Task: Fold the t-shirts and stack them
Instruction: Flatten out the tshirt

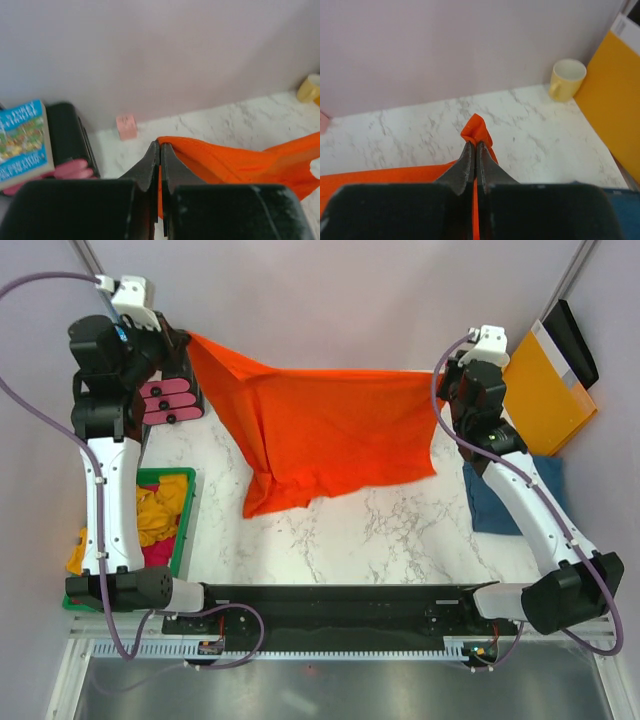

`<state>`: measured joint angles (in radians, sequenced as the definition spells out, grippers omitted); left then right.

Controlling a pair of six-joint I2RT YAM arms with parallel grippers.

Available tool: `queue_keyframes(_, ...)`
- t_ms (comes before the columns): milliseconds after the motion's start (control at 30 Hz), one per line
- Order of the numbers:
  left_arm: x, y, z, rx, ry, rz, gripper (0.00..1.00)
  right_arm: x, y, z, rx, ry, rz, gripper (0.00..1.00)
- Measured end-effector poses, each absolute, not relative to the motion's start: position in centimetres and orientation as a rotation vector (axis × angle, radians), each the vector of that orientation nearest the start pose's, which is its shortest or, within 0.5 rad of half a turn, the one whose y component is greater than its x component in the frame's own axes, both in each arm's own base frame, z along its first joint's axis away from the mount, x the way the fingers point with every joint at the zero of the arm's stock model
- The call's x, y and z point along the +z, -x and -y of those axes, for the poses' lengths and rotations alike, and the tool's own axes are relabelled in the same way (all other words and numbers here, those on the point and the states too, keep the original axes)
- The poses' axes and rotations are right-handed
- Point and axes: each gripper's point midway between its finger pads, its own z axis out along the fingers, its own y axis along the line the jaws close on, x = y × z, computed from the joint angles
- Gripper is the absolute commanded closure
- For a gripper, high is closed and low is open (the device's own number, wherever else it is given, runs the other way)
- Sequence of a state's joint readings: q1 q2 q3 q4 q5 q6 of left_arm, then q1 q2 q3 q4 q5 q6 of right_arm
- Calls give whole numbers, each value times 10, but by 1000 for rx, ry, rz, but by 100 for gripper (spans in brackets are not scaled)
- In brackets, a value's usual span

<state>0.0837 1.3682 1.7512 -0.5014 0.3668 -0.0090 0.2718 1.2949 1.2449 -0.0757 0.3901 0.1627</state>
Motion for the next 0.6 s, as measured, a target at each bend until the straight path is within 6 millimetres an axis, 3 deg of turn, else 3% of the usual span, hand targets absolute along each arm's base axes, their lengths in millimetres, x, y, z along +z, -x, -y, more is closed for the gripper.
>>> queue_keyframes(67,496,-411,29,-232,-205,-1569,98,381,-436,-65,21,-193,-1604,100)
queue_keyframes(167,540,-405,28,-215,-202,-1465,98,430,-431,-87,63,-156,-1515,100)
queue_keyframes(300,557,-376,28,-210,-194,-1416,98,460,-402,-110,114,-97,-1466,100)
queue_keyframes(433,552,-323,32,-205,-190,-1409,98,478,-359,-99,123,-85,-1440,100)
queue_keyframes(600,575,-230,39,-176,-200,-1297,98,518,-292,-60,123,-122,-1340,100)
